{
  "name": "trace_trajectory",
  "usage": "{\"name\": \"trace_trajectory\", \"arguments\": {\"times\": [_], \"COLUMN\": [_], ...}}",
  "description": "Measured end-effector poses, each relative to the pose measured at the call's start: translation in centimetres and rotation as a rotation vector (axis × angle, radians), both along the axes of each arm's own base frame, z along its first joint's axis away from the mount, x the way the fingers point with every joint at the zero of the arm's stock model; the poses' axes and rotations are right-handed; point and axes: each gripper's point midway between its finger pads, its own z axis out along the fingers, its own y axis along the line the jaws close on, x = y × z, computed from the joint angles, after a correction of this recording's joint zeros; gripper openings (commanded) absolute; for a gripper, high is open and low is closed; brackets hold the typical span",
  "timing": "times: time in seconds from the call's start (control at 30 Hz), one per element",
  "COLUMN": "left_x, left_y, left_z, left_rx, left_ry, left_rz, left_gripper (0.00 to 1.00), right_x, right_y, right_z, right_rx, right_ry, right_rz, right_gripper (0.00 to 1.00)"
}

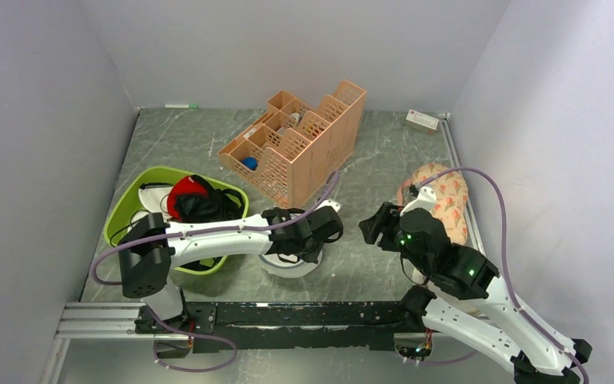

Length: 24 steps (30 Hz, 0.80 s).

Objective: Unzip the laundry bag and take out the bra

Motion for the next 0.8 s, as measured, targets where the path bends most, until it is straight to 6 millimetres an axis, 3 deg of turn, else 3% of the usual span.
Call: {"name": "trace_trajectory", "arguments": {"times": [0.2,0.37,0.47,0.6,0.8], "left_x": [0.1,0.4,0.5,0.9,2.5], "left_y": [0.0,0.1,0.2,1.1,4.1], "left_z": [-0.9,0.3,2.7,7.4,13.4], "left_rx": [-0.008,-0.038,-0.097,-0.214,-0.357], "left_ry": [0.01,-0.003,-0.028,-0.079,-0.155], "left_rz": [-0.007,-0.004,-0.001,0.007,0.074], "left_gripper": [0.48,0.64,0.73,0.8,0.83], "right_x": [0.1,0.1,0.1,0.2,-0.2], "right_y": [0.7,1.1,1.5,3.0,8.3], "right_z": [-0.6,-0.9,-1.4,-3.0,-5.5], "right_rx": [-0.008,-0.007,-0.007,-0.009,0.052], "right_ry": [0.022,0.029,0.038,0.072,0.149], "right_rz": [0.021,0.035,0.048,0.096,0.294], "right_gripper": [0.6,0.61,0.62,0.66,0.68]}}
